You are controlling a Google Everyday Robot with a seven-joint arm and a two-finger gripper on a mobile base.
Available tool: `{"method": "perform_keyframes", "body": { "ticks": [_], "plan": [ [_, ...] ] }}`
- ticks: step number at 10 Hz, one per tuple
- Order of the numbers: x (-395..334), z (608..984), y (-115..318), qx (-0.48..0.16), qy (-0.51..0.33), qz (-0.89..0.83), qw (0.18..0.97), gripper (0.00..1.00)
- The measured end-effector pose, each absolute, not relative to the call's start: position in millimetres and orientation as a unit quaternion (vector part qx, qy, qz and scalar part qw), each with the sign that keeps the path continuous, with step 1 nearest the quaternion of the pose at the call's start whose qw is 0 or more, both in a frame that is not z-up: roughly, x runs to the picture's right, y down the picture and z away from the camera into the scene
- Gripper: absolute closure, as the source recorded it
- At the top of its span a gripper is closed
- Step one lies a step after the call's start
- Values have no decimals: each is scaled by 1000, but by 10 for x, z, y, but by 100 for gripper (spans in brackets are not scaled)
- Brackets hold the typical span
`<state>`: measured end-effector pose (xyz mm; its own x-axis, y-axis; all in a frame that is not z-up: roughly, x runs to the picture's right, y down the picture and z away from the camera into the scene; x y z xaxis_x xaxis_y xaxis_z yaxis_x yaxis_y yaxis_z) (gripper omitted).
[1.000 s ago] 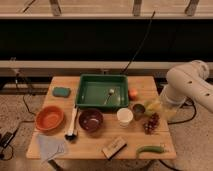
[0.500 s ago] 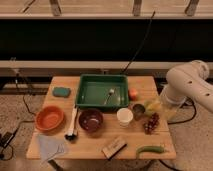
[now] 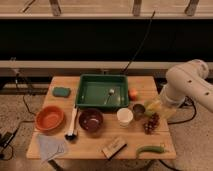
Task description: Wipe tray with sponge
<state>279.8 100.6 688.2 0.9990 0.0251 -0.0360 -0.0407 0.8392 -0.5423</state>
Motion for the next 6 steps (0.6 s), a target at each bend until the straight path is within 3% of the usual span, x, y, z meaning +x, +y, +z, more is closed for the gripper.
{"method": "perform_keyframes", "body": {
  "ticks": [6],
  "plan": [
    [1530, 7250, 675, -291, -45, 12, 956, 35]
  ]
}}
